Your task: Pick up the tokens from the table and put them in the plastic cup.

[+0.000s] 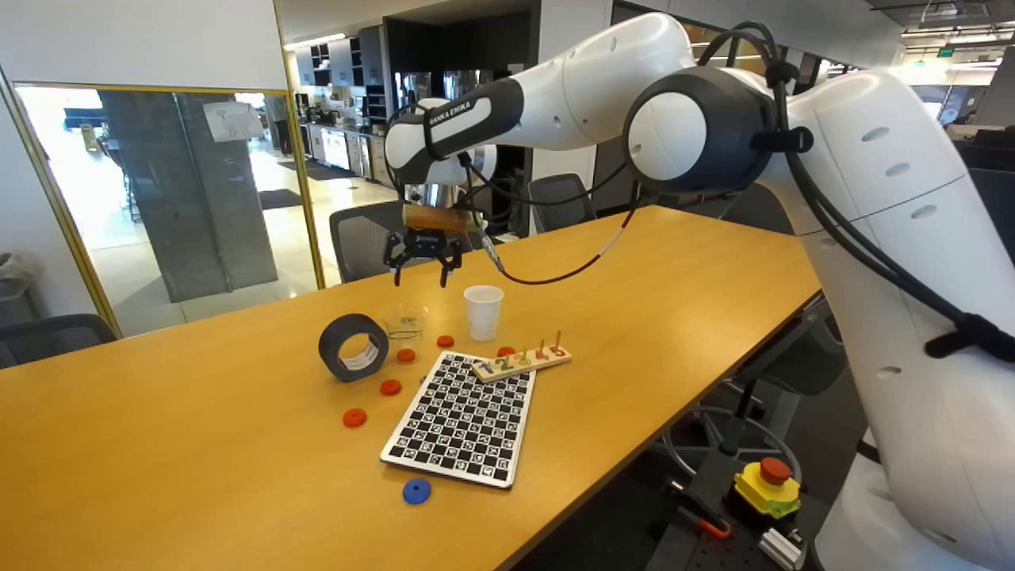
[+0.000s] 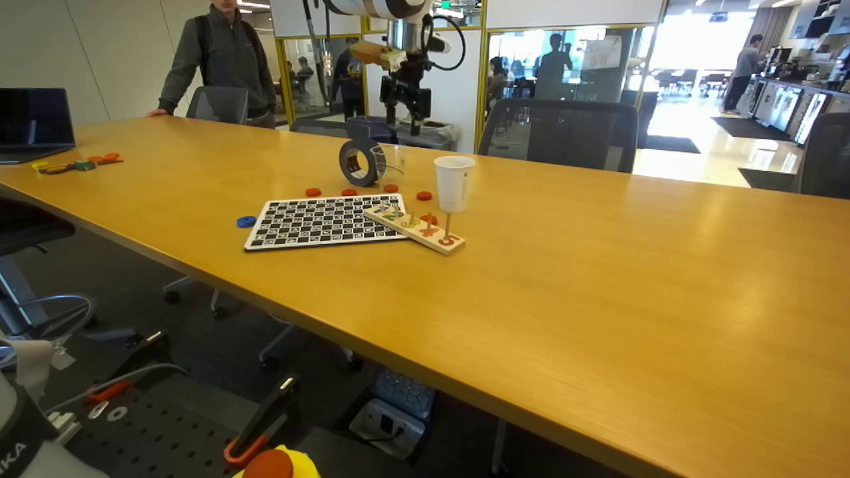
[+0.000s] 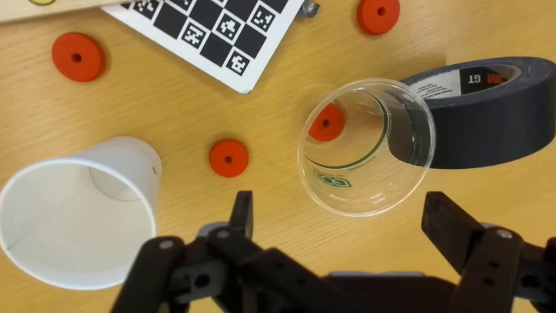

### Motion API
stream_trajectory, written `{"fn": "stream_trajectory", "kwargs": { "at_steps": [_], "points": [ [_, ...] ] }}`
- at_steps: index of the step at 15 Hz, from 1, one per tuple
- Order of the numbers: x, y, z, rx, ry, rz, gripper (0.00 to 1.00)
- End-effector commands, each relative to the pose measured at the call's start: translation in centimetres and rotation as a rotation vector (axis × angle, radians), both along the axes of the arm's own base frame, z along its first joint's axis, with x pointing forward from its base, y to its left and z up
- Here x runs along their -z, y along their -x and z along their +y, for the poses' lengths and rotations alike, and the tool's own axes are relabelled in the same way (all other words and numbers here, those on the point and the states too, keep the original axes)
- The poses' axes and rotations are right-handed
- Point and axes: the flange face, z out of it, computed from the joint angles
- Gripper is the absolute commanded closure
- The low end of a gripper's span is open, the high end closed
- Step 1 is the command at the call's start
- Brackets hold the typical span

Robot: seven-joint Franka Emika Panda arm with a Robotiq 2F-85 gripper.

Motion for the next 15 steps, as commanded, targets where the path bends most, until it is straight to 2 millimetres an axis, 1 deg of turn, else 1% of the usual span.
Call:
{"fn": "stream_trajectory", "kwargs": {
  "at_steps": [1,3,8,12,15],
  "points": [
    [-2.0,0.4,-0.6,0.171,-0.088,0.039,0.0],
    [-1.8,0.1,-1.0,0.269,-0.12,0.069,0.0],
    [-0.4,-0.2,-2.7,0.512,-0.209,0.132,0.0],
    [1.1,-0.9,-4.3,0.717,-0.256,0.151,0.0],
    [1.7,-1.6,-4.8,0.871,-0.267,0.143,0.0]
  ]
}}
